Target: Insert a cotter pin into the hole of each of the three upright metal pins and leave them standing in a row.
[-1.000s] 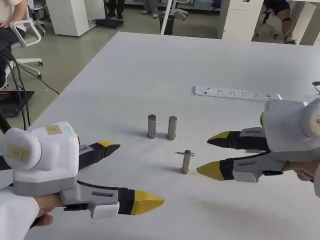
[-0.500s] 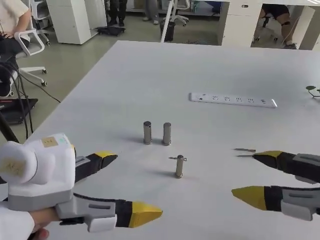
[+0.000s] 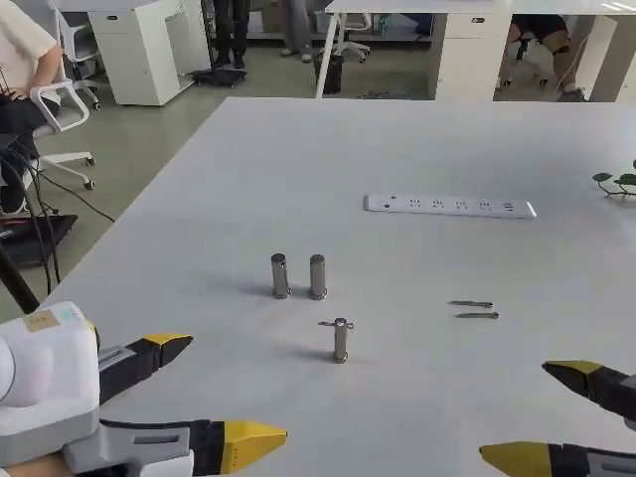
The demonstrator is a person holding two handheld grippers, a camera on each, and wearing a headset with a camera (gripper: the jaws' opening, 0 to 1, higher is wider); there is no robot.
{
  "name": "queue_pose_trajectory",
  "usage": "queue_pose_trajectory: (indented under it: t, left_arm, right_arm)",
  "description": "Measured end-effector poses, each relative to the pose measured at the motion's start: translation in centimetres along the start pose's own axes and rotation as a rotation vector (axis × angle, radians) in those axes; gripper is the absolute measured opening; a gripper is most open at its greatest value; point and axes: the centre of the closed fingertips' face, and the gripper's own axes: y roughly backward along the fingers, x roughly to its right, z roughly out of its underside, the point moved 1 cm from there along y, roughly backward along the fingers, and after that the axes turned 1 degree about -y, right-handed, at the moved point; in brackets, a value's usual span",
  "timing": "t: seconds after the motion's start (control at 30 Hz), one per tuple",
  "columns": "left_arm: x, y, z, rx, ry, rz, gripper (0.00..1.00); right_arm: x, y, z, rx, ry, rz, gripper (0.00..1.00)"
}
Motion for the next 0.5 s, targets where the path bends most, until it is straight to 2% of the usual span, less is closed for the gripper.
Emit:
queue_pose_trajectory:
  t: [0.1,0.3,0.37,0.5]
  left_arm:
    - [0.2,-0.3,0.3,-0.011,0.000,0.000,0.99]
    - [-0.7,-0.7,0.5,-0.017,0.009,-0.016,0.99]
    - [-1.0,-0.7,0.5,-0.018,0.010,-0.020,0.99]
    - [-2.2,-1.0,-0.3,-0.028,-0.032,-0.044,0.99]
  right_arm:
    - [0.1,0.4,0.3,0.002,-0.016,-0.009,0.87]
    - [0.0,1.0,-0.3,0.034,-0.022,-0.007,0.98]
    - [0.0,1.1,-0.3,0.031,-0.020,-0.004,0.98]
    - [-0.1,1.0,-0.4,0.028,-0.012,-0.007,0.98]
